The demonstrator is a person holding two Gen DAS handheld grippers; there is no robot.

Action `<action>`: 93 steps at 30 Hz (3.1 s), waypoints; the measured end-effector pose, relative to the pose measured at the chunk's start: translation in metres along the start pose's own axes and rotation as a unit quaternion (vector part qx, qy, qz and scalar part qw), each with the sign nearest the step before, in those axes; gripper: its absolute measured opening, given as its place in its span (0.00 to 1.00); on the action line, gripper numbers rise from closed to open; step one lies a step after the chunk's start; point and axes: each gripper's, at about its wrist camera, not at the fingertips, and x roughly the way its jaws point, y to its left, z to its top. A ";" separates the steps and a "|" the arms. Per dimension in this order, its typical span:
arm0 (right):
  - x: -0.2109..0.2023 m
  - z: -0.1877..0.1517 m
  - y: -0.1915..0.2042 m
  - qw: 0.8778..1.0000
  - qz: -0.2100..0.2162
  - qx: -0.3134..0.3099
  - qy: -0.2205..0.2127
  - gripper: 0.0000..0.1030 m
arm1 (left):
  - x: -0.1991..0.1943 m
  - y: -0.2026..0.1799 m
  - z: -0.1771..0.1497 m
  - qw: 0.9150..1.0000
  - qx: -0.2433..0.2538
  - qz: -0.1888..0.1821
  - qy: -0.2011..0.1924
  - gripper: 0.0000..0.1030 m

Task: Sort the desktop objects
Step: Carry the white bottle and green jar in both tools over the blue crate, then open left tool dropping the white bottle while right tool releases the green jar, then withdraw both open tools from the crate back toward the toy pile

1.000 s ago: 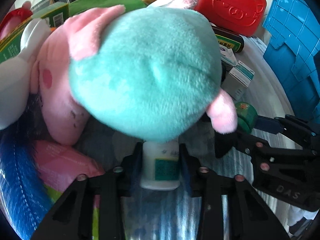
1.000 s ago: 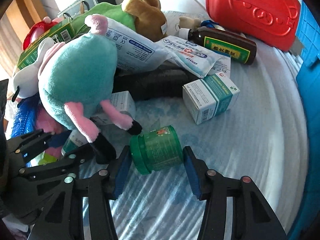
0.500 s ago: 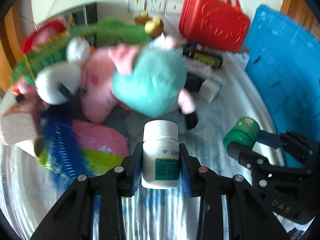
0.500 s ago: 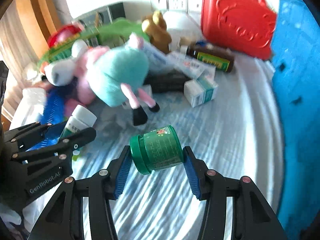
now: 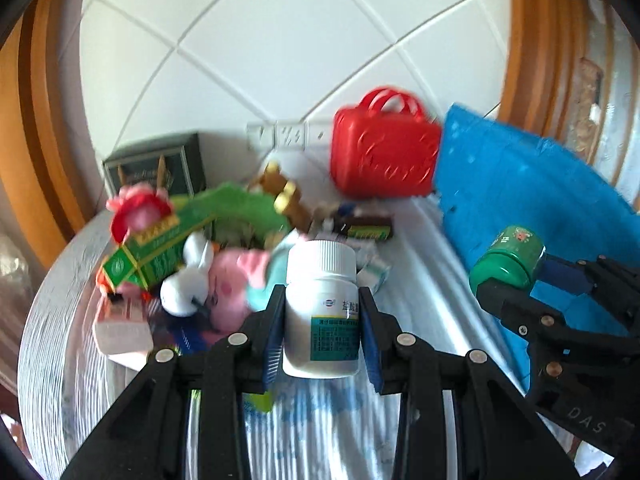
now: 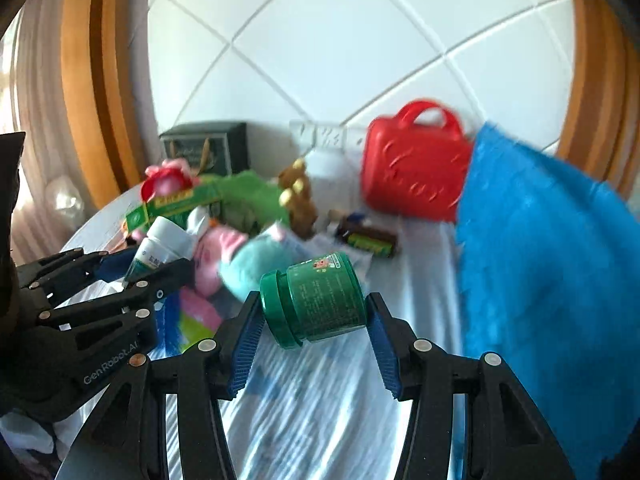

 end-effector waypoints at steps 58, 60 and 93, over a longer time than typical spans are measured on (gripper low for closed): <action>-0.005 -0.044 -0.433 0.962 -0.054 -0.028 0.265 0.50 | 0.104 -0.470 0.088 0.968 0.134 -0.072 0.197 0.53; -0.011 -0.041 -0.432 0.963 -0.062 -0.031 0.259 0.50 | 0.100 -0.471 0.091 0.969 0.138 -0.072 0.192 0.53; -0.183 0.005 -0.172 0.991 0.090 -0.034 -0.089 0.98 | -0.119 -0.153 0.051 0.996 -0.047 -0.004 -0.080 0.67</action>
